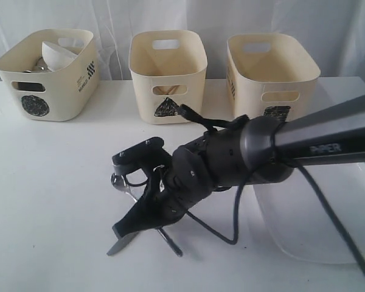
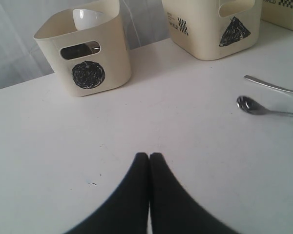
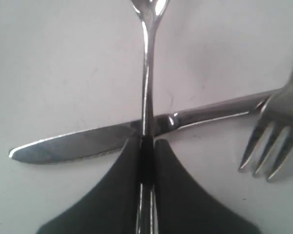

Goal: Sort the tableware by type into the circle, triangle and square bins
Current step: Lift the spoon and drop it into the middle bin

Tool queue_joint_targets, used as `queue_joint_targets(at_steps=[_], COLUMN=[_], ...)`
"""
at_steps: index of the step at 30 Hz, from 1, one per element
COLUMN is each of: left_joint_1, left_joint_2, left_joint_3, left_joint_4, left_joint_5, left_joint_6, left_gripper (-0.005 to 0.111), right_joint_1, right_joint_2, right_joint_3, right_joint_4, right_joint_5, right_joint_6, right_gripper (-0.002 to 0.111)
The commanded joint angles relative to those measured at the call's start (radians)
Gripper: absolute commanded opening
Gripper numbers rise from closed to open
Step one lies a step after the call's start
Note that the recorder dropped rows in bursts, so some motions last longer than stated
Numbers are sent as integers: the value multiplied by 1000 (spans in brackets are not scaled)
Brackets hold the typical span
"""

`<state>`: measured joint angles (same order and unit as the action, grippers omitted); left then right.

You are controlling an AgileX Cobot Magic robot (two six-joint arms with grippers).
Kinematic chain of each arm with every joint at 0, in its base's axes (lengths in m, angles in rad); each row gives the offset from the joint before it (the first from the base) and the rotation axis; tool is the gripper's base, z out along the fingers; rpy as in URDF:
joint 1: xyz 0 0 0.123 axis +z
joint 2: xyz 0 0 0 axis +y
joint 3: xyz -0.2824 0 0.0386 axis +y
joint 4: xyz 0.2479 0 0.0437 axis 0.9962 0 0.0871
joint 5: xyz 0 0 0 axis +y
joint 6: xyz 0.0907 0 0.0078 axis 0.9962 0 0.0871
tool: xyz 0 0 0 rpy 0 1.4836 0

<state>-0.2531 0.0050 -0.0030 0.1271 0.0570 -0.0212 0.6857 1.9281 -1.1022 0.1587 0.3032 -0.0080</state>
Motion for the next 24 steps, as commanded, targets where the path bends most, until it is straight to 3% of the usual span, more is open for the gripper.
queue_joint_targets(at_steps=[1, 10, 17, 24], left_joint_1=[-5, -5, -5, -5], left_joint_2=[-5, -5, -5, -5], left_joint_3=[3, 3, 3, 3], left_joint_4=[-7, -7, -7, -7], left_joint_5=[-4, -4, -4, -4], left_joint_6=[-2, -2, -2, -2], left_gripper=[0, 0, 0, 0], right_joint_1=[-34, -199, -369, -408], right_joint_2=[-135, -315, -210, 47], right_joint_3=[105, 169, -69, -375], right_joint_4=[14, 32, 24, 3], right_joint_5=[-181, -511, -562, -545], right_joint_6=[59, 309, 393, 405], right_gripper=[0, 0, 0, 0])
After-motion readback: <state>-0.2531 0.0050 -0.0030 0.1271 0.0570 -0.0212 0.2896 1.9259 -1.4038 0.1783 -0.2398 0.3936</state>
